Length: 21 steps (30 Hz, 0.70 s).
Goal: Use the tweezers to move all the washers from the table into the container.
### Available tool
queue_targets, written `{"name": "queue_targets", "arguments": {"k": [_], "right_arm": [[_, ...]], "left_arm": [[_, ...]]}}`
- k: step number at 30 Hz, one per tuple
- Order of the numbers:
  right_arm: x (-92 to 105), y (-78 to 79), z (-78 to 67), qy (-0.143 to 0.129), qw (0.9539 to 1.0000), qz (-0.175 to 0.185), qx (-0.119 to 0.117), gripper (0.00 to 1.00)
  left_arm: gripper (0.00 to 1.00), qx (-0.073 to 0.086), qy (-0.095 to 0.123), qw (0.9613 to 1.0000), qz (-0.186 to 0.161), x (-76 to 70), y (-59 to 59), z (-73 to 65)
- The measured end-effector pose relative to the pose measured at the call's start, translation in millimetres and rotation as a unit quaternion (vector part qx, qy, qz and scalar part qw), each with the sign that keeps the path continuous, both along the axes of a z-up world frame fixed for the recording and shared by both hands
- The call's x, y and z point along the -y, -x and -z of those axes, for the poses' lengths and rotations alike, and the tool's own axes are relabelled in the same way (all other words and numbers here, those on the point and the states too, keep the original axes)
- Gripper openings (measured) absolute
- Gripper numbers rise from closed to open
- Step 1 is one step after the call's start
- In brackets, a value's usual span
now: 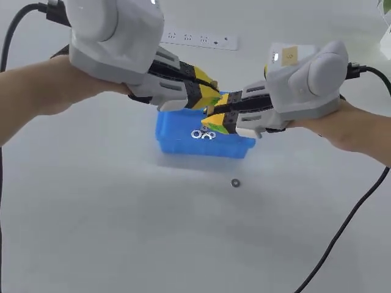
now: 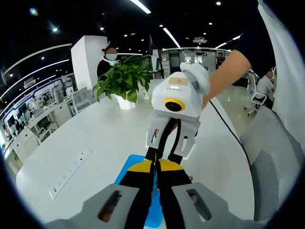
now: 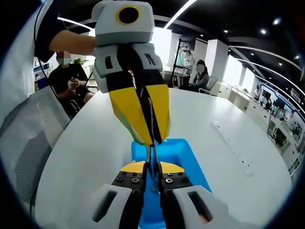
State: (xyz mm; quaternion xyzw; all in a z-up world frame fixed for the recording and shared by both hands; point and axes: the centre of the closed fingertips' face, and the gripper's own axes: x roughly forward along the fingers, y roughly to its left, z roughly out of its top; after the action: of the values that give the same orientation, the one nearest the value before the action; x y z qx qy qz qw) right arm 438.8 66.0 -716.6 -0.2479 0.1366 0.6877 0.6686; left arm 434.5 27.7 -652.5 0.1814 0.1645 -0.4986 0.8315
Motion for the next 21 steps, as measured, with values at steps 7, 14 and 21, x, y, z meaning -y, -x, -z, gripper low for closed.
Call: {"name": "queue_targets", "arguments": {"k": [7, 14, 21], "right_arm": [[1.4, -0.9, -1.9, 0.003, 1.0, 0.005, 0.004, 0.12], [2.8, 3.0, -11.5, -0.005, 0.9999, 0.01, 0.012, 0.23], [13.0, 3.8, -18.2, -0.014, 0.9994, 0.03, 0.014, 0.31]], "left_arm": [[0.06, 0.019, -0.018, 0.9996, 0.005, 1.5, -1.6, -0.4], [0.06, 0.035, -0.022, 0.999, 0.017, 8.6, -1.4, -11.0], [0.06, 0.045, -0.027, 0.9984, 0.023, 10.8, 1.0, -19.4]]}}
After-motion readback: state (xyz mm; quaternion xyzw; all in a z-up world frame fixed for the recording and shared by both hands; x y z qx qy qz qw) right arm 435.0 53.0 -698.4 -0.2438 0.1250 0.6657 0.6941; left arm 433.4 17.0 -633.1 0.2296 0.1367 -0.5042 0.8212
